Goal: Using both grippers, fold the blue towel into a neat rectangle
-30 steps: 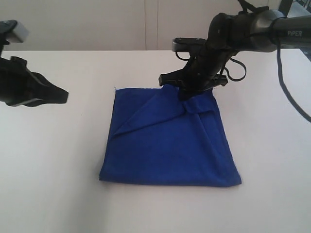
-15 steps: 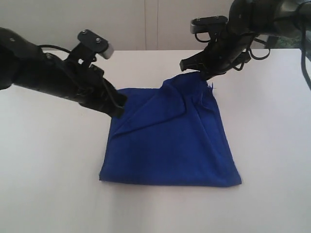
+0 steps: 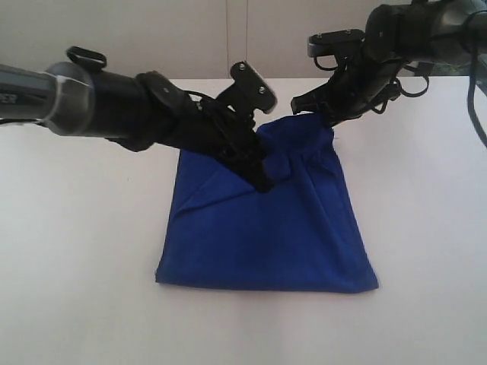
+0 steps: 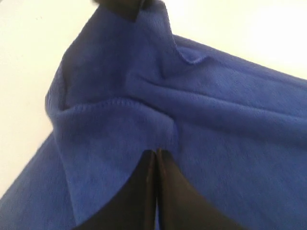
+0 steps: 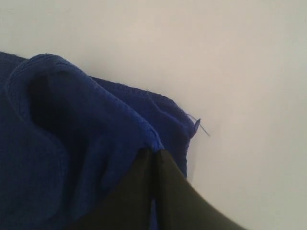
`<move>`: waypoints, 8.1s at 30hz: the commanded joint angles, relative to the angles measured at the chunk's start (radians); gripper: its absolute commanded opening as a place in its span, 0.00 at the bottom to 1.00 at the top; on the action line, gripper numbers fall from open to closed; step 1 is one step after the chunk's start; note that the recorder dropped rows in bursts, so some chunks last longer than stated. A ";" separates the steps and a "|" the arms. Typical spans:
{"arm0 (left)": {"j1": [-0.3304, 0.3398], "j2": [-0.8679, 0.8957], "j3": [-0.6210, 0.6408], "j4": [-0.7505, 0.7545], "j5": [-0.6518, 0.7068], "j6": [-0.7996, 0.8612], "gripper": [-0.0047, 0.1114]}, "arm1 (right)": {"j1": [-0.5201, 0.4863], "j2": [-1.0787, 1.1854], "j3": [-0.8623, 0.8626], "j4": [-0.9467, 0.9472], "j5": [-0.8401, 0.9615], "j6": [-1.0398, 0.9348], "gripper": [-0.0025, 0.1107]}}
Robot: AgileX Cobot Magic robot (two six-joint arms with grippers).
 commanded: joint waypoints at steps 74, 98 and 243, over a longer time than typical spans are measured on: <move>0.294 -0.325 -0.124 0.157 0.986 -0.684 0.04 | 0.021 -0.580 0.274 0.066 0.456 -0.248 0.02; 0.120 -0.892 0.312 0.117 0.923 -0.896 0.04 | 0.149 -1.138 0.569 0.194 0.562 -0.297 0.02; 0.261 0.211 -0.190 0.254 -0.062 -0.781 0.05 | 0.007 0.015 0.193 -0.230 -0.531 -0.102 0.02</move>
